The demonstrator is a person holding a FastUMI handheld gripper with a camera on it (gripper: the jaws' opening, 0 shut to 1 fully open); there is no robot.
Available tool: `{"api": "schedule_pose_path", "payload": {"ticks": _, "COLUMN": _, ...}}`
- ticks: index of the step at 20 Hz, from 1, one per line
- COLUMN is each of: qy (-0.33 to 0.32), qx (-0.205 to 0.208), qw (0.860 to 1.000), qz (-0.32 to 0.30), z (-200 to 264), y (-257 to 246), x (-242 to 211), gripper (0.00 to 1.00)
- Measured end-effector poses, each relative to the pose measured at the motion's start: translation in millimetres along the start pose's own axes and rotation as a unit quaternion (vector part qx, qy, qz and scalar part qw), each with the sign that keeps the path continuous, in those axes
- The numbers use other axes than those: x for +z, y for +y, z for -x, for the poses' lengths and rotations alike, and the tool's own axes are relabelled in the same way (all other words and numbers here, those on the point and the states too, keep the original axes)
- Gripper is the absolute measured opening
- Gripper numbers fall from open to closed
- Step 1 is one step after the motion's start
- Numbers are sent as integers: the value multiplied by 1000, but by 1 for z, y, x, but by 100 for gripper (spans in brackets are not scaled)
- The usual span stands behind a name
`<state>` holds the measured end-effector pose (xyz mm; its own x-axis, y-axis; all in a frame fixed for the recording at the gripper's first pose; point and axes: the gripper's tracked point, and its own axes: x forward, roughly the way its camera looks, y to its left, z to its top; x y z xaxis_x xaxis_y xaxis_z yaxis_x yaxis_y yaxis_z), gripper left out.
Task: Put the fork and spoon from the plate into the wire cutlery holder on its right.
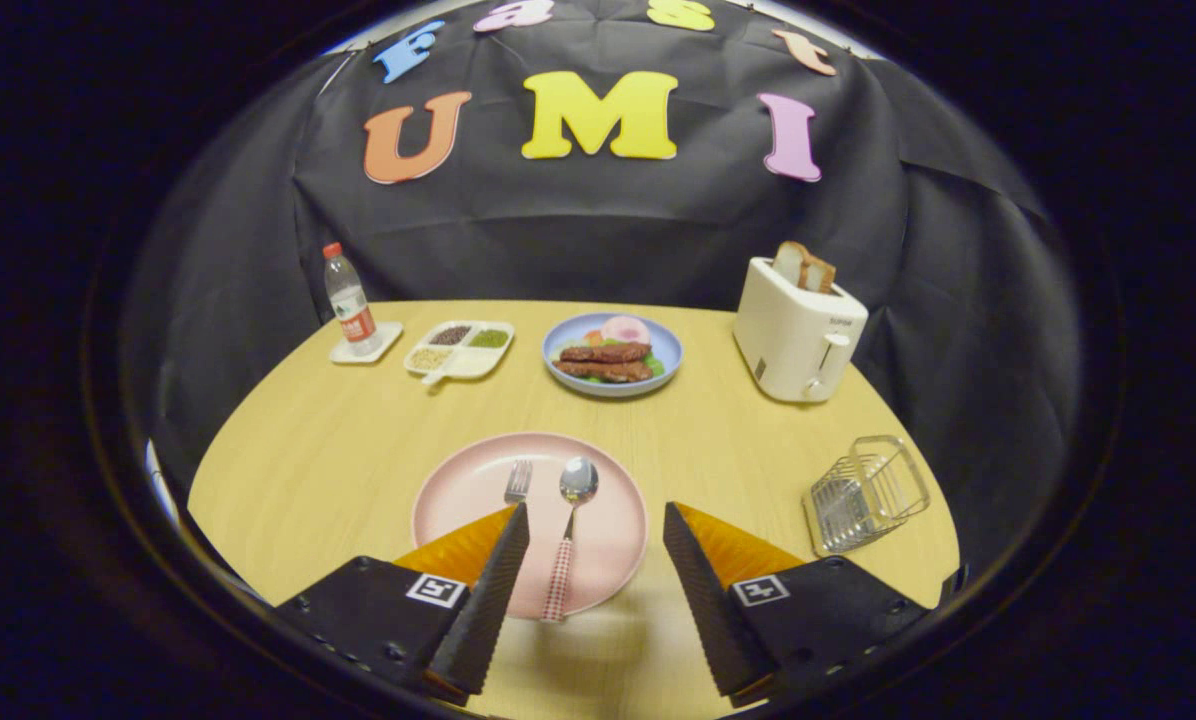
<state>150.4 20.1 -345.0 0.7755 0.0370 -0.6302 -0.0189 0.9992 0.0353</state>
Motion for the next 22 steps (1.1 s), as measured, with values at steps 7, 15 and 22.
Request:
{"api": "schedule_pose_path", "payload": {"ticks": 7, "qy": 76, "qx": 9, "qw": 997, "qz": 12, "z": -52, "y": 19, "x": -38, "gripper": 50}}
{"api": "schedule_pose_path", "payload": {"ticks": 15, "qy": 122, "qx": -6, "qw": 993, "qz": 6, "z": -71, "y": 21, "x": -56, "gripper": 12}}
{"api": "schedule_pose_path", "payload": {"ticks": 22, "qy": 112, "qx": 11, "qw": 994, "qz": 8, "z": -43, "y": 17, "x": -38, "gripper": 6}}
